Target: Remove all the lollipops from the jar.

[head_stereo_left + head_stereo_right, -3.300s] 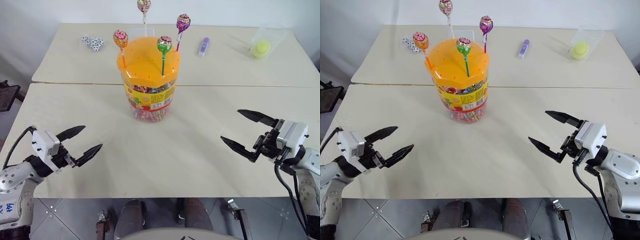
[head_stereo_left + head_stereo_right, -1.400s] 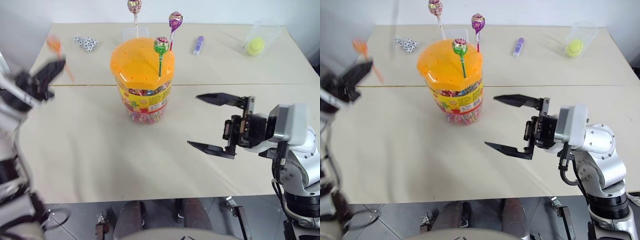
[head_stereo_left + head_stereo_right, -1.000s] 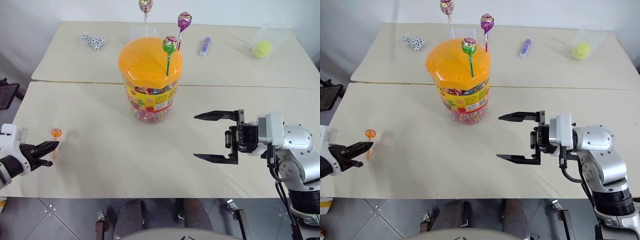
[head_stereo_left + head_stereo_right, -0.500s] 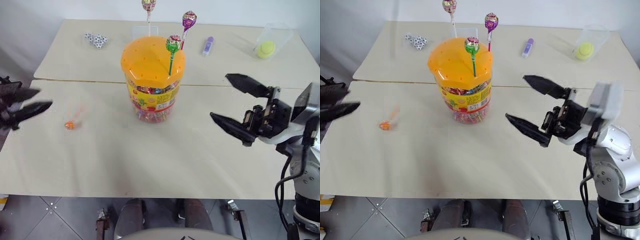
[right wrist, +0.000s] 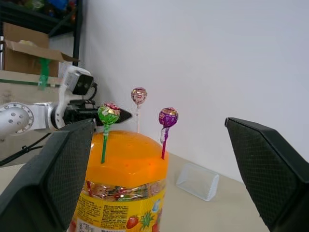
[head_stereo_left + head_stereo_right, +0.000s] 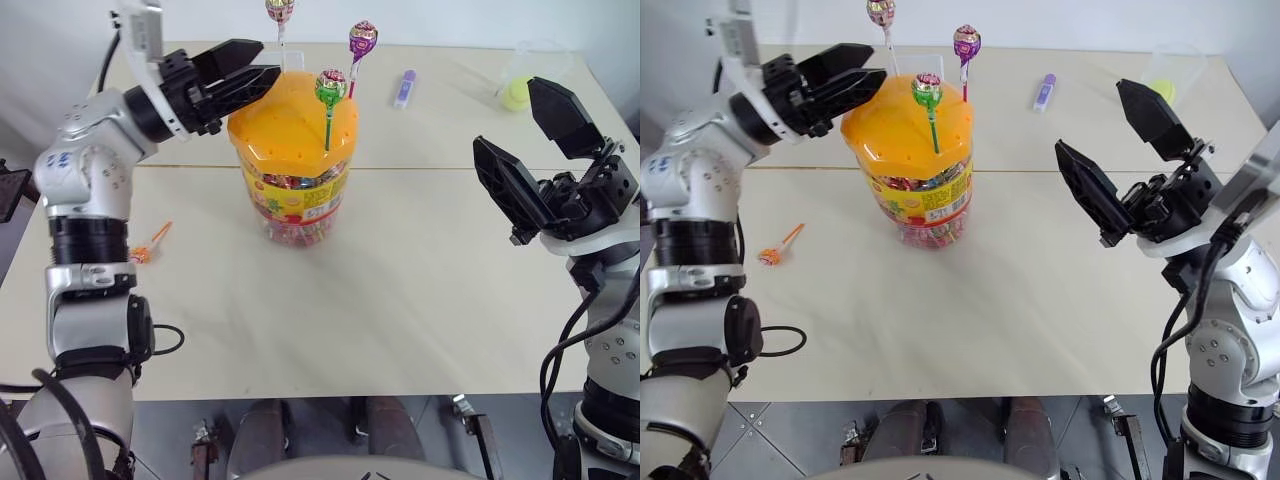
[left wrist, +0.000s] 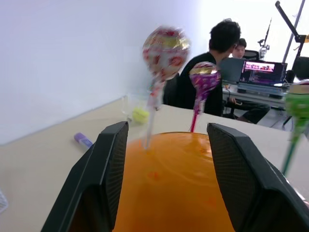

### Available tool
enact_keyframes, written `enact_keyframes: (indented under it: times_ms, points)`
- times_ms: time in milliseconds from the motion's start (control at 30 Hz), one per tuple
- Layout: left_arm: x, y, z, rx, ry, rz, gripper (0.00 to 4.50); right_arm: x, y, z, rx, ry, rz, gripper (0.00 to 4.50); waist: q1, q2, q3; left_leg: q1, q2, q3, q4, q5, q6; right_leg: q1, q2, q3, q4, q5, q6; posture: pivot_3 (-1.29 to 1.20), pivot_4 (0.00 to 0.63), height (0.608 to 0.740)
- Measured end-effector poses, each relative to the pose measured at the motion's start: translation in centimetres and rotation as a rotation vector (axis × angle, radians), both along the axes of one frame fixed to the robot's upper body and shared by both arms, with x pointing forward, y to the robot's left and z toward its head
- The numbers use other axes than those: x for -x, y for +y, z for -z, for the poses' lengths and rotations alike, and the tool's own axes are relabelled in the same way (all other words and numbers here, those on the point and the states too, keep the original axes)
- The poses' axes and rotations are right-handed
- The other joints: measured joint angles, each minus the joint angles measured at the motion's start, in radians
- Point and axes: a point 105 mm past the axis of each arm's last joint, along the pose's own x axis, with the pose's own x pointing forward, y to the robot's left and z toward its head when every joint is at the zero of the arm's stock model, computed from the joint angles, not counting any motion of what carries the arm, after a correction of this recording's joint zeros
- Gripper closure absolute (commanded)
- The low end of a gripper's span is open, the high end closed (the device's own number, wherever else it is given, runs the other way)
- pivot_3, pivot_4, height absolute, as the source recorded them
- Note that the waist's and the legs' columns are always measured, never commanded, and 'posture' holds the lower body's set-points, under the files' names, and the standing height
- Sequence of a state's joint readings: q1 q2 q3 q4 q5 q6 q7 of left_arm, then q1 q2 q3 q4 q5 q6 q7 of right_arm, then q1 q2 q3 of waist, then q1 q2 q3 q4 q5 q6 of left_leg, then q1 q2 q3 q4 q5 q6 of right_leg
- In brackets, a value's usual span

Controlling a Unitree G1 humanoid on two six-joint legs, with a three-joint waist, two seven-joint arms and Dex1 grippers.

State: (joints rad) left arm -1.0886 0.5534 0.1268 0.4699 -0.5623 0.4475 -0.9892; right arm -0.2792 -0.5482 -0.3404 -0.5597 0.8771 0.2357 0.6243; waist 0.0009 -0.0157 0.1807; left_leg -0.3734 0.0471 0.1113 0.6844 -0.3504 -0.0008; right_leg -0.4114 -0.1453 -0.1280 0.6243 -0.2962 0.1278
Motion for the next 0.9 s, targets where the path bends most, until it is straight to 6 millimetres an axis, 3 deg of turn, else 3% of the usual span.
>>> enact_keyframes:
  times_ms: [33,133,367,567,667,733,800,900]
  points:
    - [-0.2,-0.2,-0.2,-0.002,0.004,0.002,1.75,0.1,0.1,0.0,-0.003,-0.001,-0.001,0.00,0.000,0.000,0.000,0.000,0.000,0.000,0.000,0.000,0.000,0.000,0.000,0.000,0.000,0.000,0.000,0.00,0.150,0.740]
    - [-0.8,-0.9,-0.7,-0.019,0.013,-0.003,2.30,0.2,0.5,-0.1,0.001,-0.010,0.003,0.00,0.000,0.000,0.000,0.000,0.000,0.000,0.000,0.000,0.000,0.000,0.000,0.000,0.000,0.000,0.000,0.00,0.150,0.740]
    - [-1.5,-1.5,-1.0,-0.014,0.036,-0.002,4.41,0.2,0.4,0.1,-0.013,-0.014,0.019,0.00,0.006,0.000,0.000,0.000,0.000,-0.001,0.001,0.000,0.000,0.001,0.000,0.000,0.000,0.000,0.000,0.00,0.150,0.740]
    - [-1.5,-1.3,-1.5,0.080,0.044,0.023,4.46,0.2,0.6,0.3,-0.016,-0.012,0.015,0.00,0.009,0.000,0.000,-0.001,0.000,-0.001,0.001,0.000,0.000,0.001,0.000,0.000,0.000,0.000,0.000,0.00,0.150,0.740]
    - [-0.8,2.6,-4.6,0.375,-0.026,0.011,4.46,0.4,1.8,0.7,0.014,-0.025,-0.052,0.00,-0.007,0.000,0.000,-0.001,0.001,-0.001,0.001,0.000,0.000,0.000,0.000,0.000,0.000,0.000,0.000,0.00,0.150,0.740]
    - [-0.1,6.1,-4.9,0.422,-0.044,-0.066,4.46,0.7,3.1,1.0,0.094,-0.064,-0.109,0.00,-0.026,0.000,0.000,0.002,0.001,0.000,-0.002,0.000,0.000,0.000,0.000,0.001,0.000,0.000,0.000,0.00,0.150,0.740]
    - [0.5,9.3,-2.5,0.336,0.009,-0.191,4.46,1.2,4.5,2.0,0.230,-0.106,-0.186,0.00,-0.037,0.001,0.000,0.004,0.001,0.000,-0.003,0.000,0.000,0.000,0.000,0.001,0.001,0.000,0.000,0.00,0.150,0.740]
    - [1.8,13.6,4.5,0.112,0.182,-0.398,4.46,1.3,5.2,3.4,0.328,-0.093,-0.300,0.00,-0.042,0.001,0.000,0.003,0.001,-0.001,-0.002,0.000,0.000,0.000,0.000,0.001,0.001,0.000,0.000,0.00,0.150,0.740]
